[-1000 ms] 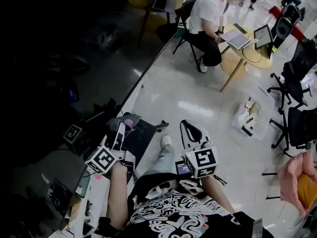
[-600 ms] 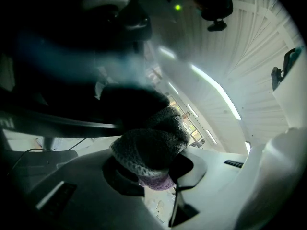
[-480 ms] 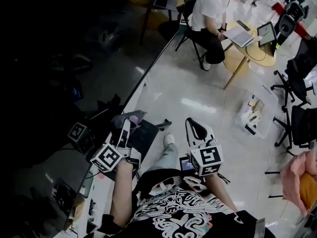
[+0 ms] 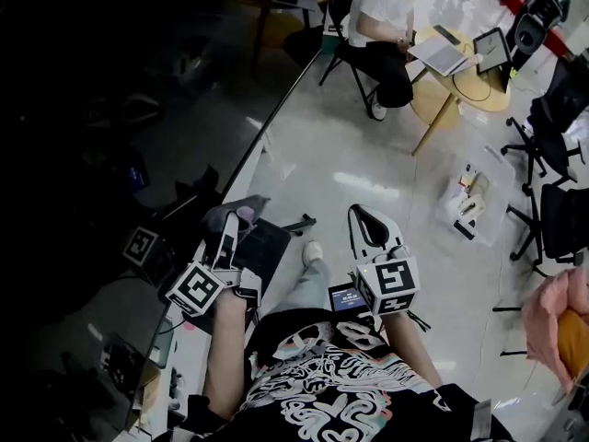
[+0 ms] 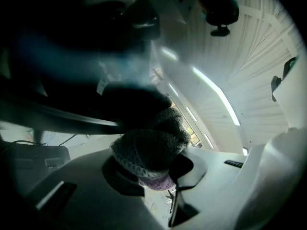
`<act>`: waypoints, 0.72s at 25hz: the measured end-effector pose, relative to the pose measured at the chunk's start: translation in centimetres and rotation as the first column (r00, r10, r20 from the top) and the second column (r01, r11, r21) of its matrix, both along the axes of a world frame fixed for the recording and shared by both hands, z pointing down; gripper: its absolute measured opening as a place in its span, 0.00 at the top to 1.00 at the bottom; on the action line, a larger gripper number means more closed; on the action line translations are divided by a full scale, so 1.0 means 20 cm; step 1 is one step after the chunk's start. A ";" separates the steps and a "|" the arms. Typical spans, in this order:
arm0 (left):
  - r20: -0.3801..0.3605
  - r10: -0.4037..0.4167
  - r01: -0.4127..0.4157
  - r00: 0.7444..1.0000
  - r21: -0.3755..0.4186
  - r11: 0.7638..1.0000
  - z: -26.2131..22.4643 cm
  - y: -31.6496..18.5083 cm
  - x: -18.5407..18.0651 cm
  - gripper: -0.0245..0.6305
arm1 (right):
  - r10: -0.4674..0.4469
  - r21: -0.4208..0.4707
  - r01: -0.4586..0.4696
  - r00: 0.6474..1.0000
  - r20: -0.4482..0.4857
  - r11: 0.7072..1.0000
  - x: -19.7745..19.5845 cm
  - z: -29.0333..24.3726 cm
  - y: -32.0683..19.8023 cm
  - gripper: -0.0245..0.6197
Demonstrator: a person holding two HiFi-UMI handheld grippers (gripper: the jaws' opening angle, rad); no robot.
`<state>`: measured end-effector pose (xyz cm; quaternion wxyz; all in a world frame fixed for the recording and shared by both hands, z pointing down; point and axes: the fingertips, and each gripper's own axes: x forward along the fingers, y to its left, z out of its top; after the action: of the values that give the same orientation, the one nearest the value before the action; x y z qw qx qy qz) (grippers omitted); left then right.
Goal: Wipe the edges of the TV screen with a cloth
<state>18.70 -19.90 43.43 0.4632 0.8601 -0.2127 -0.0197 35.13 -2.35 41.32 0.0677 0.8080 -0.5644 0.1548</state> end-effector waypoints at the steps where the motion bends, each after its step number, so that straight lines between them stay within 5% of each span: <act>1: -0.007 -0.003 0.003 1.000 -0.003 1.000 0.00 0.00 0.01 0.78 | 0.005 0.000 -0.005 1.000 -0.001 1.000 0.02 0.00 0.00 0.92; 7: 0.085 -0.010 0.008 0.996 0.027 1.000 0.03 -0.03 0.11 0.78 | 0.035 -0.009 -0.035 0.999 0.011 0.999 0.15 0.02 0.02 0.92; 10: 0.031 0.007 -0.007 1.000 0.006 1.000 0.01 -0.02 0.18 0.78 | 0.042 -0.013 -0.042 0.999 0.014 0.999 0.18 0.03 0.03 0.92; 14: 0.074 0.007 -0.007 0.997 0.007 1.000 0.03 -0.06 0.24 0.78 | 0.053 -0.022 -0.052 0.998 0.023 0.998 0.23 0.05 0.01 0.92; 18: 0.028 0.031 -0.031 0.999 -0.011 0.999 0.02 -0.10 0.37 0.78 | 0.072 -0.027 -0.071 0.997 0.032 0.997 0.33 0.06 -0.03 0.92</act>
<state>26.12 -21.97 43.91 0.4648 0.8612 -0.2059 0.0007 41.67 -2.86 42.54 0.0630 0.8242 -0.5340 0.1776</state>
